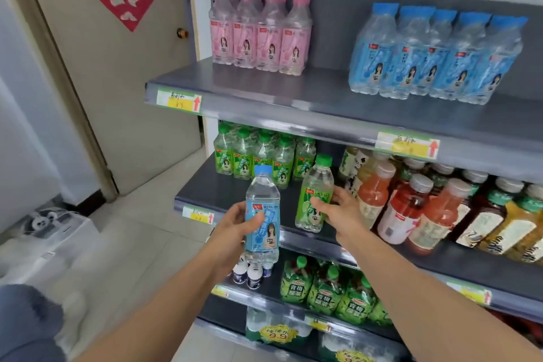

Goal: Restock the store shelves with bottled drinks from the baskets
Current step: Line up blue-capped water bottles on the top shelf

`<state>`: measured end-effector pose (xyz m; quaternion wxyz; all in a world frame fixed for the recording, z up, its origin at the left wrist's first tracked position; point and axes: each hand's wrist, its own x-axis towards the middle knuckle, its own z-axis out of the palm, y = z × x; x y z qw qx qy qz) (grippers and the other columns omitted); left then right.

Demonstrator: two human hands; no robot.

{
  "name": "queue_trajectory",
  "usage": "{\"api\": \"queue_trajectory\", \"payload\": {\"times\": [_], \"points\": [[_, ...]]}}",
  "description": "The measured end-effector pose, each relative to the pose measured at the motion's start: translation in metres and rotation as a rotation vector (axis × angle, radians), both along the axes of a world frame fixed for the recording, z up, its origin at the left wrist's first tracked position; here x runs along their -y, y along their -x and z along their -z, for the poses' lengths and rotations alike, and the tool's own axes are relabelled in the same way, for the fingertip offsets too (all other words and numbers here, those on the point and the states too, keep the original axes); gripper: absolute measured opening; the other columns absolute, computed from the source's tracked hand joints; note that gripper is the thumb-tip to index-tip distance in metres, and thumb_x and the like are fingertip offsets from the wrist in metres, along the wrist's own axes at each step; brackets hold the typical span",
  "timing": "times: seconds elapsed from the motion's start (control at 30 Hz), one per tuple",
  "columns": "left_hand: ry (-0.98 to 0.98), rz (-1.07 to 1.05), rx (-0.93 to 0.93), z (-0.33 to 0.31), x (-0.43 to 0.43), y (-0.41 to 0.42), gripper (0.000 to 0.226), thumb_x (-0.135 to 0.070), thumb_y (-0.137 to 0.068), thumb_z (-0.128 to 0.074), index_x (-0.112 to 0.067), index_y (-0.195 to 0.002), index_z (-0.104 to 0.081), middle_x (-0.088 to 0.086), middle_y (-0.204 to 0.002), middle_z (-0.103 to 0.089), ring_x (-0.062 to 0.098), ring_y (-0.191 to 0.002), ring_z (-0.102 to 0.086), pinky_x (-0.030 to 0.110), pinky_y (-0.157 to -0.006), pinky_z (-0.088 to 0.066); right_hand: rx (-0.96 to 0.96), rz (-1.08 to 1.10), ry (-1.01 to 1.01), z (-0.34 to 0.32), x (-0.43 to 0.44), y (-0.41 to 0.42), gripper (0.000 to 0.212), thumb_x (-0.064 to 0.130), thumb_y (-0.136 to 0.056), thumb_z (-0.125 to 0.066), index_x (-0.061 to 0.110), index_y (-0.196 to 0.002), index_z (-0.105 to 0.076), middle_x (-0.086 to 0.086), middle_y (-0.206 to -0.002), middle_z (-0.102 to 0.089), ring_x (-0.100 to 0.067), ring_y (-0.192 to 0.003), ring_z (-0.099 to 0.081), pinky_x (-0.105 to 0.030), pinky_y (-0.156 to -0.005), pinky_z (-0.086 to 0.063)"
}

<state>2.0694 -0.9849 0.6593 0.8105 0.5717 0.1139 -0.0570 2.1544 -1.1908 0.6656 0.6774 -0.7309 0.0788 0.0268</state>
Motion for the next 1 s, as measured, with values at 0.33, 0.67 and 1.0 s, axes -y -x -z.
{"api": "queue_trajectory", "payload": {"times": [0.33,0.67,1.0], "points": [[0.031,0.064,-0.014,0.043,-0.030,-0.088,0.035,-0.013,-0.088,-0.061,-0.009,-0.122,-0.052,0.011,-0.122,-0.065,0.030,-0.110,-0.064,0.048,-0.095,-0.050,0.050,0.077,0.087,0.058,-0.023,-0.101,0.048,0.004,-0.080,-0.074,0.011,-0.125,-0.058,0.000,-0.110,-0.063,-0.012,-0.099,-0.059,-0.009,-0.066,-0.043],[0.045,0.106,-0.037,0.057,-0.036,-0.117,0.033,-0.009,-0.091,-0.057,-0.009,-0.124,-0.052,0.010,-0.121,-0.065,0.028,-0.109,-0.065,0.043,-0.090,-0.053,0.080,0.028,0.126,0.073,-0.031,-0.143,0.055,0.001,-0.084,-0.070,0.016,-0.133,-0.053,0.004,-0.116,-0.062,0.004,-0.092,-0.058,-0.008,-0.072,-0.045],[0.055,0.124,-0.035,0.057,-0.033,-0.121,0.036,-0.009,-0.091,-0.057,-0.008,-0.126,-0.050,0.011,-0.124,-0.063,0.029,-0.113,-0.062,0.046,-0.096,-0.050,0.081,0.047,0.291,0.084,-0.031,-0.162,0.059,0.015,-0.088,-0.067,0.023,-0.142,-0.044,-0.002,-0.131,-0.059,-0.018,-0.116,-0.057,-0.030,-0.096,-0.045]]}}
